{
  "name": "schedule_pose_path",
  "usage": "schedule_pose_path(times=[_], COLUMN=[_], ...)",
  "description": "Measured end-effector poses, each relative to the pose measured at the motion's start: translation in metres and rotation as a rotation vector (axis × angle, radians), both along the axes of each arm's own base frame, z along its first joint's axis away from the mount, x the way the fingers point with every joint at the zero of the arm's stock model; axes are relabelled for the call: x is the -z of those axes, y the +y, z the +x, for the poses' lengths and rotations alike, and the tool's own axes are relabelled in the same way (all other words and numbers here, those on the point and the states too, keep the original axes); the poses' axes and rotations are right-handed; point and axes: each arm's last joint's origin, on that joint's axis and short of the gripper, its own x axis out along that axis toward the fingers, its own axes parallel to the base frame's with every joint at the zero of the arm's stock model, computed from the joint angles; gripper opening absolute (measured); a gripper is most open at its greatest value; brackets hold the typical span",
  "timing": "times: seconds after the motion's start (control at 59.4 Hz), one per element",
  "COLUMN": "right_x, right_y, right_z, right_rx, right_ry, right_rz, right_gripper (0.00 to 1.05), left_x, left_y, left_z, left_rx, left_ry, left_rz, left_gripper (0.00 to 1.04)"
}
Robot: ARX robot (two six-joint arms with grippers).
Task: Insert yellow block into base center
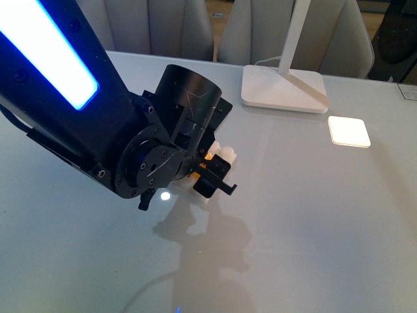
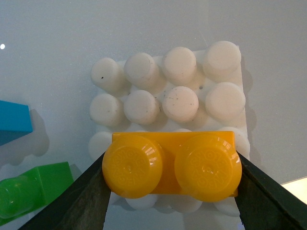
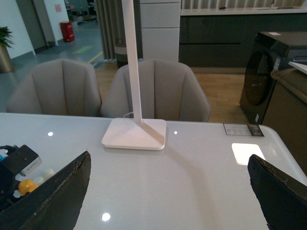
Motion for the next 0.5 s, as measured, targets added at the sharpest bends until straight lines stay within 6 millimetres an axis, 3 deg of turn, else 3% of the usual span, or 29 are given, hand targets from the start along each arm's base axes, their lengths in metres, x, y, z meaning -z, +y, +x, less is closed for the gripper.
schedule_pose_path(times=[0.505], right_x=[0.0000], right_y=[0.0000], right_z=[0.0000], right_rx=[0.000], right_ry=[0.000], right_rz=[0.000], right_gripper=[0.96], left_x=[0.0001], left_y=[-0.0052], left_z=[0.0036], left_rx=[0.007], left_ry=[0.002], left_rz=[0.001], left_gripper=[0.63])
